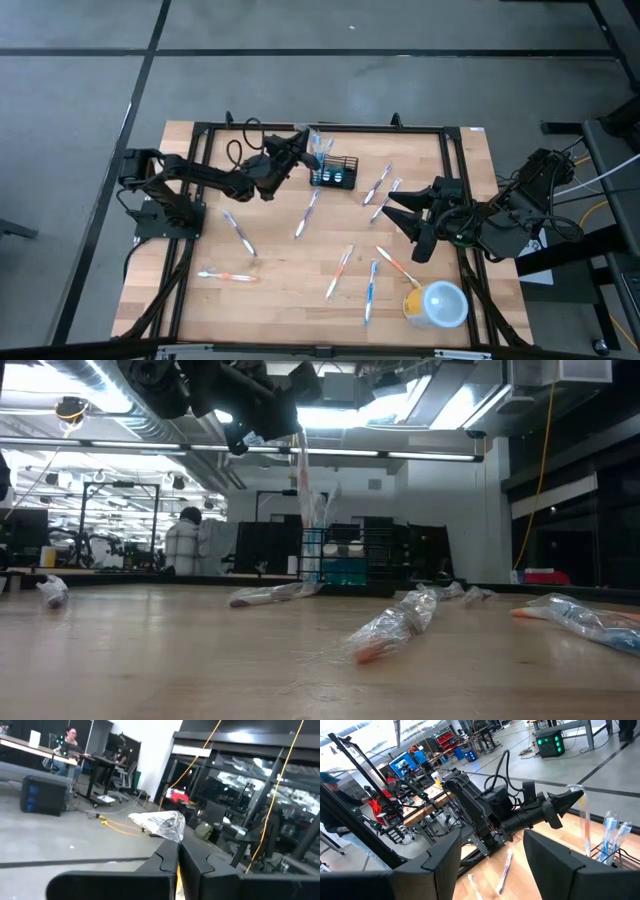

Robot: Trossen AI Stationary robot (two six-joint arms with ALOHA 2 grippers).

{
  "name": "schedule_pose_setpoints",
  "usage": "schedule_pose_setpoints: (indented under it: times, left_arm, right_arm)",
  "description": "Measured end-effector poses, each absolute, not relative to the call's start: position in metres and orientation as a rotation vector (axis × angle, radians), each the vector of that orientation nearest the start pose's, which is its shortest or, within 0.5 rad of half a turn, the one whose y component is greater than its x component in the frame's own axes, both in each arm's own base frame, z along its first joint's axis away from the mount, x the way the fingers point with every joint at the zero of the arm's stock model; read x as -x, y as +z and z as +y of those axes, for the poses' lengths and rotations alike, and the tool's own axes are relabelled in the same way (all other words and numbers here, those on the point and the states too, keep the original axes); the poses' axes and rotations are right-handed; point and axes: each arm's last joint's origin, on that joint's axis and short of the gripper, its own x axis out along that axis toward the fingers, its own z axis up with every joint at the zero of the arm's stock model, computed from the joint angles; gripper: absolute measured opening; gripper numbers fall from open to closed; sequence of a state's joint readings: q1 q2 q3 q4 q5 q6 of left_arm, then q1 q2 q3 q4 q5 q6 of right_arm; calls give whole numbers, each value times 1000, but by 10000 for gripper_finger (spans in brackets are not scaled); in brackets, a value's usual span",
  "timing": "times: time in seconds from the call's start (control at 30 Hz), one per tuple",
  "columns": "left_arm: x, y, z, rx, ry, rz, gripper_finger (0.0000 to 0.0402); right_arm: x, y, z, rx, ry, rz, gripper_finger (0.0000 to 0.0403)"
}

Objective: Pick & Place toothbrushing station
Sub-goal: Put the orange toothbrush into the left section of the mesh organizer

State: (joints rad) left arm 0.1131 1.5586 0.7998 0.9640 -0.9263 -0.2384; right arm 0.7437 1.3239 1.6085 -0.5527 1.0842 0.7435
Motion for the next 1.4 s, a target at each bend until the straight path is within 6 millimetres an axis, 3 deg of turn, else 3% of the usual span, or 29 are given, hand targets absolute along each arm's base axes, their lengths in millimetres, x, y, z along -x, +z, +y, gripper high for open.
schedule_pose_setpoints:
  times: [0.27, 0.5, 0.77, 1.03, 1.4]
  left_arm:
    - [-324, 242, 61, 363, 1024, -364, 1]
    - [-324, 257, 61, 324, 1043, -404, 1]
    - [-326, 258, 62, 279, 1062, -361, 1]
    - [-333, 224, 65, 294, 1135, -184, 1]
    - [-335, 189, 56, 474, 1151, -151, 15]
  right_arm:
    - [-203, 464, 152, -521, -375, 33, 217]
    - [-203, 464, 152, -527, -368, 35, 217]
    - [-203, 464, 153, -521, -352, 46, 217]
    - [-203, 464, 153, -529, -332, 54, 217]
    - [-202, 464, 155, -539, -313, 59, 217]
